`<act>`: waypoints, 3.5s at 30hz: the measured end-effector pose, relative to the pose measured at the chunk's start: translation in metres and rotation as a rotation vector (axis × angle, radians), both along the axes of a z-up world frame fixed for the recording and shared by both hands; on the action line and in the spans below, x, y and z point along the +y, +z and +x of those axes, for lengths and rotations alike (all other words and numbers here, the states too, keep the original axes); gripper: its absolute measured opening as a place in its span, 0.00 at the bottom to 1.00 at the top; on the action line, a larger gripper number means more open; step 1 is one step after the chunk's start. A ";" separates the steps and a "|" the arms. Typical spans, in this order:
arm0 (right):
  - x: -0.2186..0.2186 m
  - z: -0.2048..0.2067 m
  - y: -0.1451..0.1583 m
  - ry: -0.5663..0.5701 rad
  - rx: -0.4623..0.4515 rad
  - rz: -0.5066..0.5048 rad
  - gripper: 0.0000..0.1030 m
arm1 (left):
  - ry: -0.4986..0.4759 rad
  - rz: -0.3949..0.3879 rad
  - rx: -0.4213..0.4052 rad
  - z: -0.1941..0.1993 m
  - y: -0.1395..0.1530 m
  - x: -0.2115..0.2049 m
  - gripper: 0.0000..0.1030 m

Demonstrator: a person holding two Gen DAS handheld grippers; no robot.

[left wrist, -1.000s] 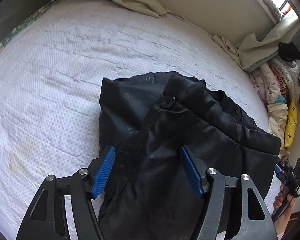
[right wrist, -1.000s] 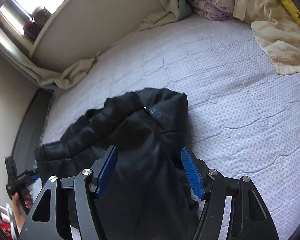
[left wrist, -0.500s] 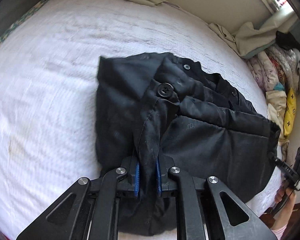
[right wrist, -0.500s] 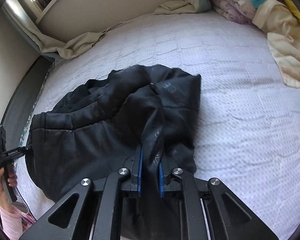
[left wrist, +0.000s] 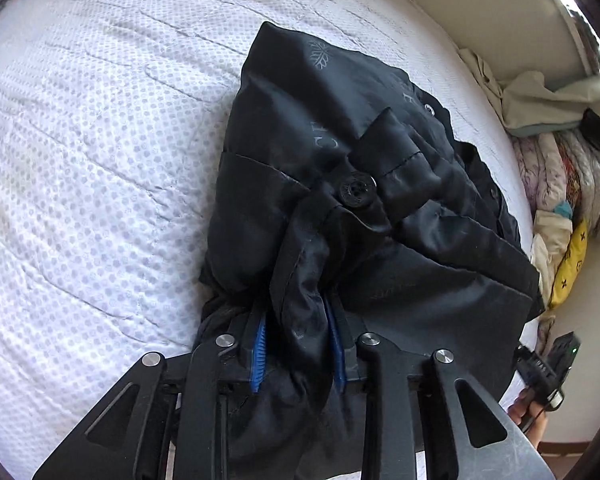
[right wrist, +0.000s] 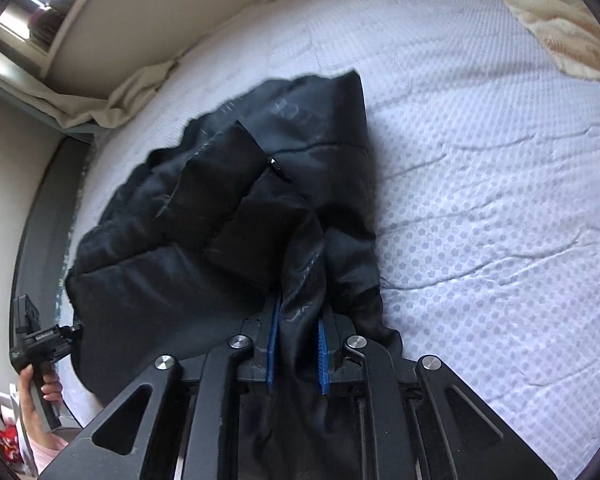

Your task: Fold large clothes

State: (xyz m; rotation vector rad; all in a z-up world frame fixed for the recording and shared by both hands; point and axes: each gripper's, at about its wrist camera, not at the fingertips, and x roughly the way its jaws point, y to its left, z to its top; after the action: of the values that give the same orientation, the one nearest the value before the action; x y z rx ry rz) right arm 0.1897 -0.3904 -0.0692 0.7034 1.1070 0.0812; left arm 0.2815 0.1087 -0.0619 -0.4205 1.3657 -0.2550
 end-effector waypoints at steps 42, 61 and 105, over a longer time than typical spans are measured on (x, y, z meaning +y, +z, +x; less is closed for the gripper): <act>0.077 0.036 0.005 0.130 -0.125 -0.479 0.27 | -0.142 0.327 -0.351 0.006 0.001 -0.092 0.57; 0.079 0.038 -0.006 0.119 -0.173 -0.487 0.27 | -0.147 0.368 -0.461 0.006 -0.015 -0.103 0.57; 0.169 0.005 0.057 0.281 -0.265 -0.537 0.59 | -0.349 0.461 -0.514 -0.065 0.030 -0.181 0.89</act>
State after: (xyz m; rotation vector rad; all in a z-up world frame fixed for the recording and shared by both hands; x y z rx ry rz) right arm 0.1949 -0.2215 -0.0119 0.0511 0.9089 0.1078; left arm 0.2165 -0.0728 -0.0319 0.2624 0.9404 -0.2992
